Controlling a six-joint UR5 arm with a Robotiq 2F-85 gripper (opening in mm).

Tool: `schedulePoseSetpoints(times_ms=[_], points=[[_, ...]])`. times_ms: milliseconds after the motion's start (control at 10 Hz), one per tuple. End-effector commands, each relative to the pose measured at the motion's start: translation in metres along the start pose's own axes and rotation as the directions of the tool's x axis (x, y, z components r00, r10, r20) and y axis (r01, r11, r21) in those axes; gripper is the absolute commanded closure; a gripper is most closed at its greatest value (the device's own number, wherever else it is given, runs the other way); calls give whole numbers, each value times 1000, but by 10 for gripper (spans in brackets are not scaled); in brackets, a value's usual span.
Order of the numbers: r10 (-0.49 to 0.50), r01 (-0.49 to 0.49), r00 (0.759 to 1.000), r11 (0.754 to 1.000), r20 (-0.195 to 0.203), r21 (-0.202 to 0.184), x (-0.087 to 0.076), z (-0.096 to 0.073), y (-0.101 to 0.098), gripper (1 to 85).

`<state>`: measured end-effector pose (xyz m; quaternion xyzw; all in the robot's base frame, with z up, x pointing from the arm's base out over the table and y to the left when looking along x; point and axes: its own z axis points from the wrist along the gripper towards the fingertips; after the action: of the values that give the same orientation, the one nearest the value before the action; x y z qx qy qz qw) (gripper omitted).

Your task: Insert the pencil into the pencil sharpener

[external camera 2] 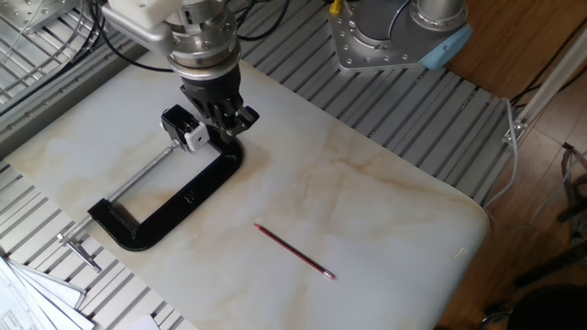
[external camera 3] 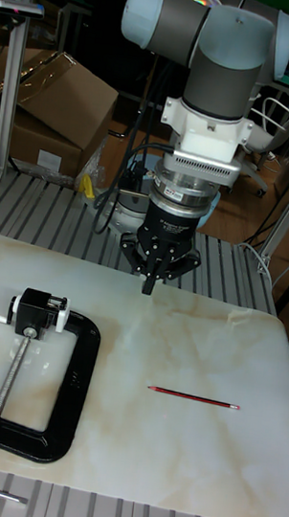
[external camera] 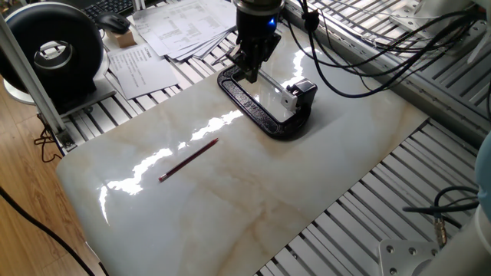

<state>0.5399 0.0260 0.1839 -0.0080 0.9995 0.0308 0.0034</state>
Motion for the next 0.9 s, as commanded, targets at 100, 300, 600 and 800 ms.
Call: schedulePoseSetpoints(times_ms=[100,300,600,800], points=[[34,-34,999,999,18,-19,-3,0,7,840],[68,-68,998,997,5,-29,1,3,10,840],[44,-45,999,999,-22,-22,8,3,9,840],[95,-99,994,993,-59,-59,16,2,19,840]])
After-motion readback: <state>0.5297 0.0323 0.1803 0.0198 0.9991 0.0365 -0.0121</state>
